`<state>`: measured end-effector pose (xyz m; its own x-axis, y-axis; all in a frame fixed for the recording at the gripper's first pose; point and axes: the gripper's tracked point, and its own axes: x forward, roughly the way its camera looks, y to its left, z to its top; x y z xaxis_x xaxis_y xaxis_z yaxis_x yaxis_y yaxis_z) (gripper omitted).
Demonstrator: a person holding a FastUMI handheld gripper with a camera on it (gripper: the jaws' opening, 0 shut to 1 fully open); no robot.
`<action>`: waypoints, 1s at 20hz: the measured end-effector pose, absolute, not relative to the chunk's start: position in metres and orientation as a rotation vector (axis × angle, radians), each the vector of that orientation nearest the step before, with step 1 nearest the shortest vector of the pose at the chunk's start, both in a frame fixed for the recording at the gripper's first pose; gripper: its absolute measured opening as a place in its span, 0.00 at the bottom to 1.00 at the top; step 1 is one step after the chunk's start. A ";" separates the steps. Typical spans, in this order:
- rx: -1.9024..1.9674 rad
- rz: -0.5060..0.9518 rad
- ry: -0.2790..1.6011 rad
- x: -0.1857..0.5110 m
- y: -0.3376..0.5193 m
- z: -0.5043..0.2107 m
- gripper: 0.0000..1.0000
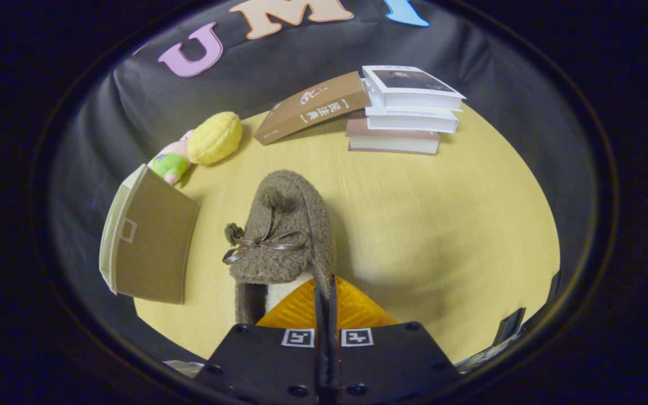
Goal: Open the storage box then place both shoes into the box .Put the left shoe in first, then the right shoe, with the right side of both shoes facing outward in a uniform manner.
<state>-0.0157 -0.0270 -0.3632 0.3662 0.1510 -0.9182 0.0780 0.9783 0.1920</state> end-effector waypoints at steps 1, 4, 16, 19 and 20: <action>0.228 0.049 1.188 -0.013 -0.018 -0.356 0.03; 0.260 0.059 1.155 -0.005 0.011 -0.332 0.04; 0.293 0.122 1.074 0.019 0.140 -0.266 0.04; 0.308 0.155 1.057 0.025 0.179 -0.253 0.04; 0.317 0.165 1.052 0.027 0.192 -0.250 0.04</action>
